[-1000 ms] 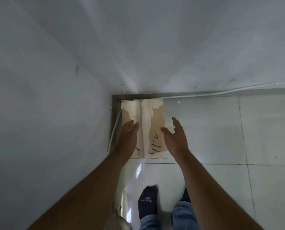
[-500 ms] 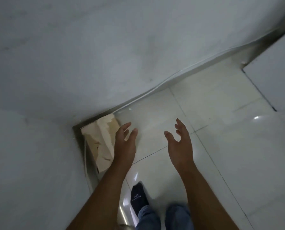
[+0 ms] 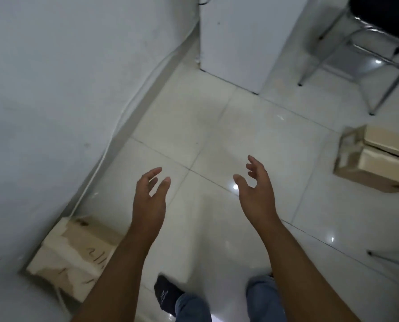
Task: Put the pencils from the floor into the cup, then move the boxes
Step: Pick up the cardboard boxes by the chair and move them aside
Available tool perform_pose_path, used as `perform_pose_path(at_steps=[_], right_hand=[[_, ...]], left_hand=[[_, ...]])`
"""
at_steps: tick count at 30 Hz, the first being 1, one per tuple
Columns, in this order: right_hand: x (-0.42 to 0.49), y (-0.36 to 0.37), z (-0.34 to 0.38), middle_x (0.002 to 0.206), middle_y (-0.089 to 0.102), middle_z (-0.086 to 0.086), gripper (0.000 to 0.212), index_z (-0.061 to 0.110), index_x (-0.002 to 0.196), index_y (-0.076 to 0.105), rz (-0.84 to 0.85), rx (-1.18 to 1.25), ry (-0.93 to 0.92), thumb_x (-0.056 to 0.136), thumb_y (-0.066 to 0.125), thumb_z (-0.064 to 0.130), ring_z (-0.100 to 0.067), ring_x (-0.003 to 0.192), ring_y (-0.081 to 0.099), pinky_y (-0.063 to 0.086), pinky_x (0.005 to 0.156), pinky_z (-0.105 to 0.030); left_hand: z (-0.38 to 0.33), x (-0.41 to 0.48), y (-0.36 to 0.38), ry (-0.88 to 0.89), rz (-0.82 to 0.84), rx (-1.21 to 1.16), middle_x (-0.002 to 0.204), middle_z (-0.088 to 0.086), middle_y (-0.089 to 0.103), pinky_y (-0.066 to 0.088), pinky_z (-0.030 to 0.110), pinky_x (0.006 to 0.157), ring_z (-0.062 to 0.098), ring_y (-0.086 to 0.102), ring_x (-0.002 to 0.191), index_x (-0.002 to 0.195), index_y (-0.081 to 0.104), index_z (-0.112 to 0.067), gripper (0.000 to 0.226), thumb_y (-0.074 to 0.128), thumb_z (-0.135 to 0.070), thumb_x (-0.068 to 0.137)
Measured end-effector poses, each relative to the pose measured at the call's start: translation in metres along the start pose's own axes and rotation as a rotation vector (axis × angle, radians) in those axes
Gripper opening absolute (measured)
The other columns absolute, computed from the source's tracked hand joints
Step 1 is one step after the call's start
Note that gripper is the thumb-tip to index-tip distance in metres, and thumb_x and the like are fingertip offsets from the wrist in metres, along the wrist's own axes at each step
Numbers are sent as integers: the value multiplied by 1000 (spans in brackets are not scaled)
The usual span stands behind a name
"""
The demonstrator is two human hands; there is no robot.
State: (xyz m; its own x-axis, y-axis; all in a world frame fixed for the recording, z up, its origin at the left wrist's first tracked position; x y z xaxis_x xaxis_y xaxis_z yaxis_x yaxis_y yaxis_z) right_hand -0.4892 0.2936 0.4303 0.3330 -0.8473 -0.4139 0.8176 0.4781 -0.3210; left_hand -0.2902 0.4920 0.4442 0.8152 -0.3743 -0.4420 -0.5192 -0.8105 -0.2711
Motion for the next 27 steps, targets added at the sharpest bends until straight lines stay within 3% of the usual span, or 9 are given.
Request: perform_pose_path(at_steps=[4,9,14,16,19,23,27], right_hand=[[26,-95,-28,140,57,16,55,43,148,50,-123,50,53,100,71,26,-5,131,52,42,92,-19],[53,-223,-65,139,58,12,54,39,147,52,-278,99,115,98,72,24,-8,129,54,46,95,-26],[70,-326,-95,140,57,10,52,39,146,52,-344,129,195,100,71,24,-10,131,53,47,101,-30],[79,-364,-104,139,58,11,51,41,145,52,-368,143,222,100,71,24,-10,131,53,49,102,-30],[95,-412,-114,140,57,9,50,39,145,52,-401,162,245,100,70,24,-11,131,53,44,90,-20],[120,-469,-128,139,58,9,50,36,146,52,-463,179,287,101,70,24,-12,130,54,43,93,-26],[147,-505,-145,137,59,8,50,34,146,53,-526,202,316,100,71,24,-14,128,55,45,95,-29]], left_hand=[[-25,-15,94,25,102,29,139,-9,60,41,14,84,-2,51,132,123,64,-44,25,66,-33,100],[-62,-45,237,73,267,90,139,-18,58,40,13,87,-6,50,132,126,63,-43,28,66,-33,100],[-90,-79,352,61,384,139,138,-19,57,43,7,78,-5,49,132,126,63,-41,28,66,-33,100],[-99,-91,393,61,412,164,138,-20,57,41,10,82,-3,49,133,127,63,-40,28,66,-33,100],[-106,-103,447,68,468,199,138,-20,57,41,12,85,-3,49,132,126,62,-41,28,66,-34,100],[-114,-113,513,82,552,243,138,-23,56,44,17,90,-3,49,133,125,62,-43,28,67,-35,99],[-117,-111,568,110,628,326,138,-23,55,49,33,105,-1,49,133,127,61,-42,29,67,-37,99]])
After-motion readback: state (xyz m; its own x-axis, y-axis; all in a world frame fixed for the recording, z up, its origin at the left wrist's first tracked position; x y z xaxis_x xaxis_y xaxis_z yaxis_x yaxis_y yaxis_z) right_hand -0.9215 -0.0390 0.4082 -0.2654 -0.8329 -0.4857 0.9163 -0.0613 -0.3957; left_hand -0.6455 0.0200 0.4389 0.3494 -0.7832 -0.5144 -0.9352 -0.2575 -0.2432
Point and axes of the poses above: each hand's wrist, its own x-axis towards the middle knuckle, its own y-axis out of the palm, z = x × y, the point moved 7 cm from there along x, towards the middle knuckle
